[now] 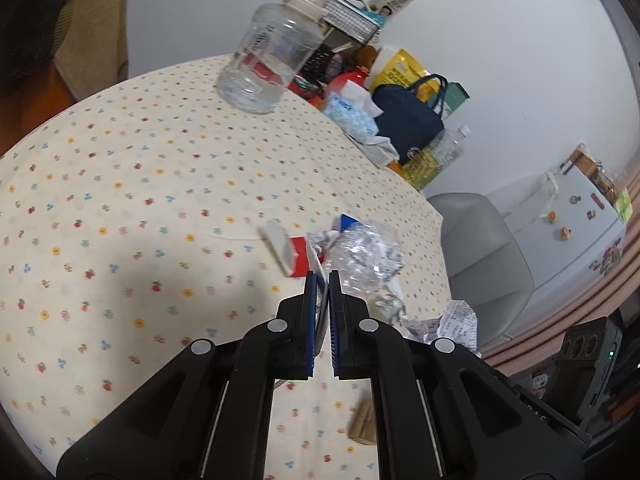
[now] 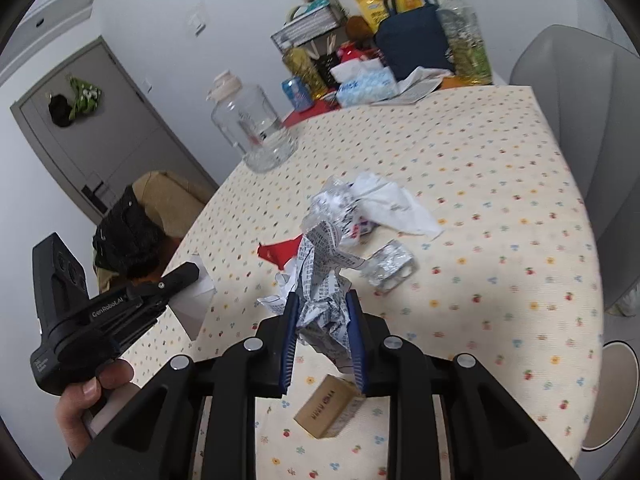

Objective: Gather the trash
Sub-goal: 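Carry the wrapper and foil paper in both grippers to the white bin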

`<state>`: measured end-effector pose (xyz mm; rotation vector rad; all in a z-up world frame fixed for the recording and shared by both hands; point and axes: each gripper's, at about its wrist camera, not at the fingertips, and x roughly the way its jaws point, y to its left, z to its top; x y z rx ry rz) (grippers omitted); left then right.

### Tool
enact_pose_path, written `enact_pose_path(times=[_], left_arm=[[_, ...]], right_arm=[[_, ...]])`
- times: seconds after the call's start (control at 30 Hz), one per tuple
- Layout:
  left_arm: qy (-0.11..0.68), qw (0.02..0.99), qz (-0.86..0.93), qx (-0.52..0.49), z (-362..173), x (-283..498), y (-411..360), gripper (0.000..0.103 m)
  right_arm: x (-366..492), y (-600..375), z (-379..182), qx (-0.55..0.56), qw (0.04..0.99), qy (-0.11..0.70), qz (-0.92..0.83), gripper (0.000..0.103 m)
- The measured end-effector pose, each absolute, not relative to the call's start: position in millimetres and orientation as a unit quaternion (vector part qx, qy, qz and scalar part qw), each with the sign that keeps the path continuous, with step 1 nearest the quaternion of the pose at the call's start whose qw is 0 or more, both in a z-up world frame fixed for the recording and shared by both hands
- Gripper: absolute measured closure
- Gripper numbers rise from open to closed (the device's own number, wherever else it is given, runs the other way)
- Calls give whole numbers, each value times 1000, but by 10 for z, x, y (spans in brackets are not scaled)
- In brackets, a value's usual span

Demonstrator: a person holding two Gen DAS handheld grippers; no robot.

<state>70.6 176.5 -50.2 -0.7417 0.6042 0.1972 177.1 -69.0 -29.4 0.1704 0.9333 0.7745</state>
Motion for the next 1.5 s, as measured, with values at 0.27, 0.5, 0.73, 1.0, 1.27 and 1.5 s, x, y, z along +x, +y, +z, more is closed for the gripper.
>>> enact_pose_path(times=[0.27, 0.5, 0.73, 1.0, 1.27, 1.5], left_arm=[[302, 896, 57, -321, -347, 925, 1305, 97], [313, 903, 20, -293, -242, 1143, 831, 97], [329, 905, -19, -268, -219, 1358, 338, 97], [352, 903, -59, -241, -263, 1585, -213, 97], [383, 891, -103, -222, -397, 1893, -760, 97], [415, 878, -137, -198, -536, 2146, -1241, 97]], right_arm=[[1810, -1395, -169, 127, 843, 410, 325, 80], [1833, -2076, -153, 156, 866, 390, 271, 80], [1886, -2725, -201, 180, 882, 378, 218, 80], [1887, -3493, -367, 206, 892, 373, 148, 80], [1828, -4060, -558, 225, 893, 376, 99, 80], [1854, -4442, -838, 241, 887, 390, 62, 80]])
